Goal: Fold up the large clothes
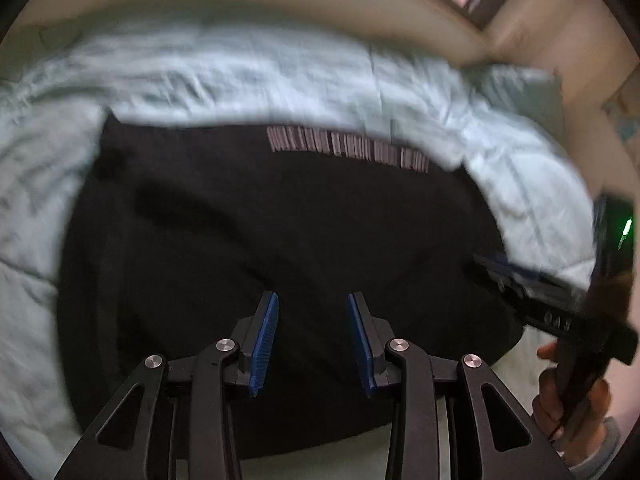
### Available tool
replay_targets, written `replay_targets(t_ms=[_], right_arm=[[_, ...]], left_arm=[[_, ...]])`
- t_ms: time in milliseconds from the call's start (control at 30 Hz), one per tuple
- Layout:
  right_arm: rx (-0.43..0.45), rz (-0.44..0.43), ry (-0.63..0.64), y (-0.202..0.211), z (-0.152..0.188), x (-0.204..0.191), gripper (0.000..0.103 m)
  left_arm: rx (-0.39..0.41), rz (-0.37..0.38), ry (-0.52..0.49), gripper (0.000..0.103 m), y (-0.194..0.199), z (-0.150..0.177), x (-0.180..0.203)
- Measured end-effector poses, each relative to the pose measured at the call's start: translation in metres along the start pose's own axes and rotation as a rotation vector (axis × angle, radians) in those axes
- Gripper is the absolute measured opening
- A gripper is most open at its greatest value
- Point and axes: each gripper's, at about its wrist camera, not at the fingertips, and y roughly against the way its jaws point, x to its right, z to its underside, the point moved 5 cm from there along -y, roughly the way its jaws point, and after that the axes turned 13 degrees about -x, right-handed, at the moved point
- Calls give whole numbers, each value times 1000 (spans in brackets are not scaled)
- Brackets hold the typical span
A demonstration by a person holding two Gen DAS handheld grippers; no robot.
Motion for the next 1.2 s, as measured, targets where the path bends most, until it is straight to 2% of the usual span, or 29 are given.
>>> replay_targets(t_ms=[67,133,233,300,467,533,600,700,867,1033,1200], right_arm=[[-86,57,10,-35,1,-3,69],[-113,54,-6,-55,2,1,71],[-126,61,-2,-63,-1,2,71],[-143,61,5,-53,-3,1,71],[-17,42,64,-5,-31,-13,70],[-2,56,55,-4,-50,-14,70],[-40,75,27,-23,-69,-8,70],[-141,21,-25,-64,-85,8,72],[-178,-15,-44,-85,-91,18,75],[-142,-92,-49,-58,-84,27,75],[-90,-178,-86,-15,-55,35,75]], left_arm=[[-29,-49,13,37,-30,0,-4],[-71,-28,60,38,-53,-8,-15],[-94,4,97,38,-57,-19,-21],[-102,17,94,38,-48,-21,-18],[-13,83,76,38,-7,-49,-11],[11,111,99,42,-3,-69,-14],[-28,52,131,43,-22,-89,-27],[-80,77,174,43,-54,-101,-43],[-90,64,149,43,-66,-111,-48],[-82,129,110,43,-43,-101,-46],[-46,83,110,43,-5,-73,-55]])
